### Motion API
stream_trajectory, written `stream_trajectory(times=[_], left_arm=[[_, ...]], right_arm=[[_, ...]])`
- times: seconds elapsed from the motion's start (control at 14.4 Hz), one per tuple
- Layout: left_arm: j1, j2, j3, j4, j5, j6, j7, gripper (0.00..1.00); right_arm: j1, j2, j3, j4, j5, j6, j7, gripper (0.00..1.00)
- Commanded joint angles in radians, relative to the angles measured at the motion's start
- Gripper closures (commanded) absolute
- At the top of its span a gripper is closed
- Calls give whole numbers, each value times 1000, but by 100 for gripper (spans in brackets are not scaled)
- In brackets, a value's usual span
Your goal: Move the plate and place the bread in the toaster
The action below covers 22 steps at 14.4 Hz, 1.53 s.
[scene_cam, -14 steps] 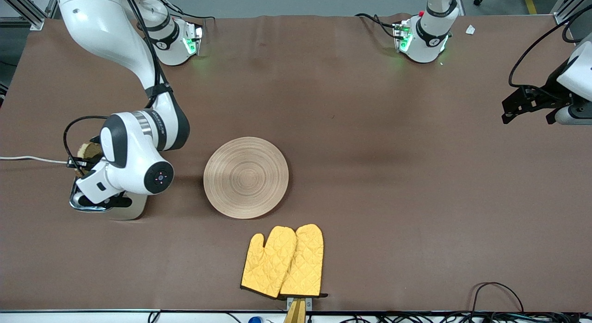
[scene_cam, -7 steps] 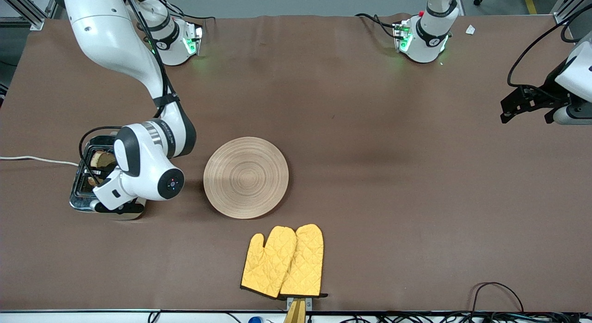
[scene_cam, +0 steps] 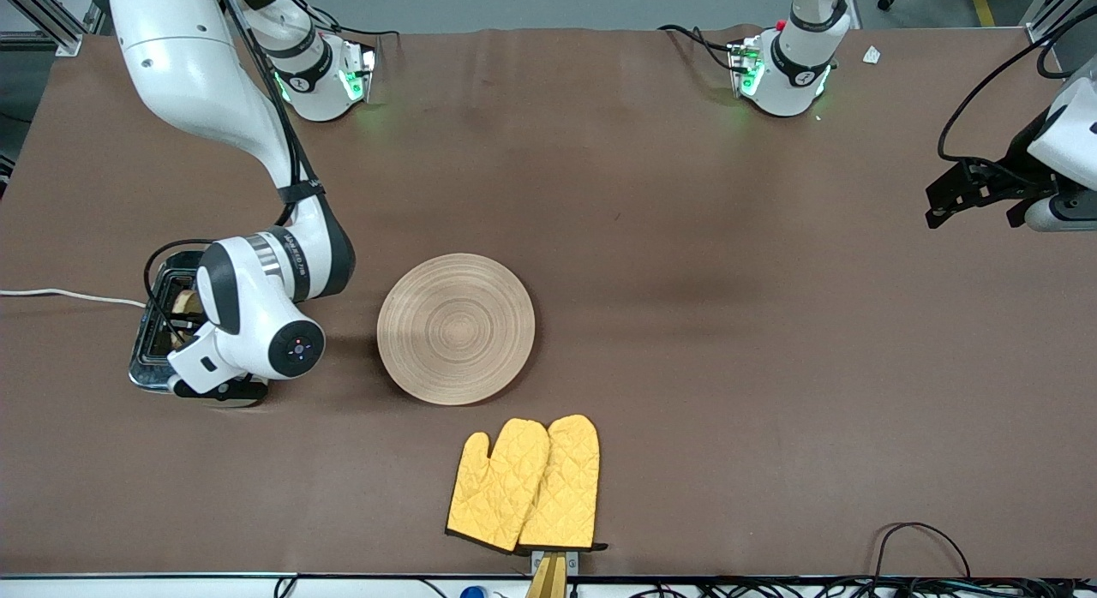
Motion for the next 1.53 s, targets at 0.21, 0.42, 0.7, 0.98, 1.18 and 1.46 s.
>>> stream_trajectory(times=[0.21,0.42,0.7,0.98,1.18,1.46], left_arm=[[-7,12,0,46,-10,-14,-13,0],[-3,19,0,46,-13,-14,-6,0],[-1,18,0,49,-10,-16,2,0],[-6,19,2,63,-1,-16,-1,0],[-6,21,2,63,1,-17,-3,0],[-4,21,2,63,1,-17,-3,0]], right_arm=[[-9,-125,12,52,188,-2,-3,0],[-94,-240,10,51,380,64,-3,0],[-248,-369,10,39,621,56,-131,0],[-280,-534,13,-6,664,-23,-165,0],[-283,-614,10,-32,672,-74,-222,0],[-313,-631,9,-52,692,-70,-294,0]])
